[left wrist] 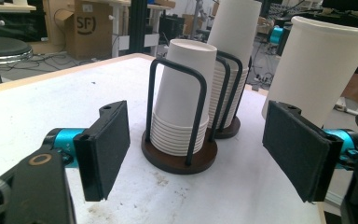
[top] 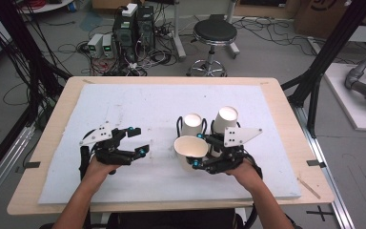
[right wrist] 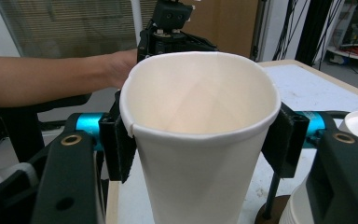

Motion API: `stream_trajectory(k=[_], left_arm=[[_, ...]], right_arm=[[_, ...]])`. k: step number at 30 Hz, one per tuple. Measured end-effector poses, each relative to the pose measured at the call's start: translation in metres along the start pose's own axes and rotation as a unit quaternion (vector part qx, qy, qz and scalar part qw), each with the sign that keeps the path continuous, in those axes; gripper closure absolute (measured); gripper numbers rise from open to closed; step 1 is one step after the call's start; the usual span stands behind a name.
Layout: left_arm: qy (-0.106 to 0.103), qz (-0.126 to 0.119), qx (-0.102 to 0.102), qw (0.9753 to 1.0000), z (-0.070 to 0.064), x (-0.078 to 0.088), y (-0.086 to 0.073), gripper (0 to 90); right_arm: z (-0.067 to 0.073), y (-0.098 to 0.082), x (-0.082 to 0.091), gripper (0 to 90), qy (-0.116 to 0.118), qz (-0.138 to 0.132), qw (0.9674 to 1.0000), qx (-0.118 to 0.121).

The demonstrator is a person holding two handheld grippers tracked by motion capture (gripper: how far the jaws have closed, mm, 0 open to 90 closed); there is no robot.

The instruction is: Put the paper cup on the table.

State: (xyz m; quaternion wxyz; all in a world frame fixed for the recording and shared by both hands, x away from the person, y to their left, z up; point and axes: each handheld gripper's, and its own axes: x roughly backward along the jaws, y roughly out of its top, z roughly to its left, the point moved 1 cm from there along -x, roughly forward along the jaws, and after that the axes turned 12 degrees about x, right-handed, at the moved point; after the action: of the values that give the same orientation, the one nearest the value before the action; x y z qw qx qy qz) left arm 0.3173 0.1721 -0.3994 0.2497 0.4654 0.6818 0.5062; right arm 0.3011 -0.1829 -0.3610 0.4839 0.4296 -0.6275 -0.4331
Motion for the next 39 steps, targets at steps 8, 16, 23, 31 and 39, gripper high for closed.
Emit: stream_trajectory(k=[8, 16, 23, 31, 39], left_arm=[[0.017, 0.005, 0.009, 0.9998, 0.006, 0.002, -0.004, 20.8], [0.042, -0.002, 0.013, 0.9990, 0.010, 0.010, -0.006, 20.8], [0.046, 0.004, 0.019, 0.9988, 0.014, 0.010, -0.009, 20.8], [0.045, -0.001, 0.018, 0.9988, 0.013, 0.010, -0.008, 20.8], [0.044, -0.004, 0.015, 0.9989, 0.013, 0.009, -0.008, 20.8]], right_arm=[[0.000, 0.000, 0.003, 37.3, 0.004, 0.002, 1.0000, -0.001], [0.000, 0.006, 0.017, 37.1, 0.012, -0.005, 0.9999, 0.004], [-0.006, 0.012, 0.039, 37.0, 0.017, -0.016, 0.9997, 0.010], [-0.008, 0.017, 0.064, 36.9, 0.016, -0.016, 0.9996, 0.019], [-0.013, 0.016, 0.097, 36.7, -0.017, -0.021, 0.9994, 0.020]])
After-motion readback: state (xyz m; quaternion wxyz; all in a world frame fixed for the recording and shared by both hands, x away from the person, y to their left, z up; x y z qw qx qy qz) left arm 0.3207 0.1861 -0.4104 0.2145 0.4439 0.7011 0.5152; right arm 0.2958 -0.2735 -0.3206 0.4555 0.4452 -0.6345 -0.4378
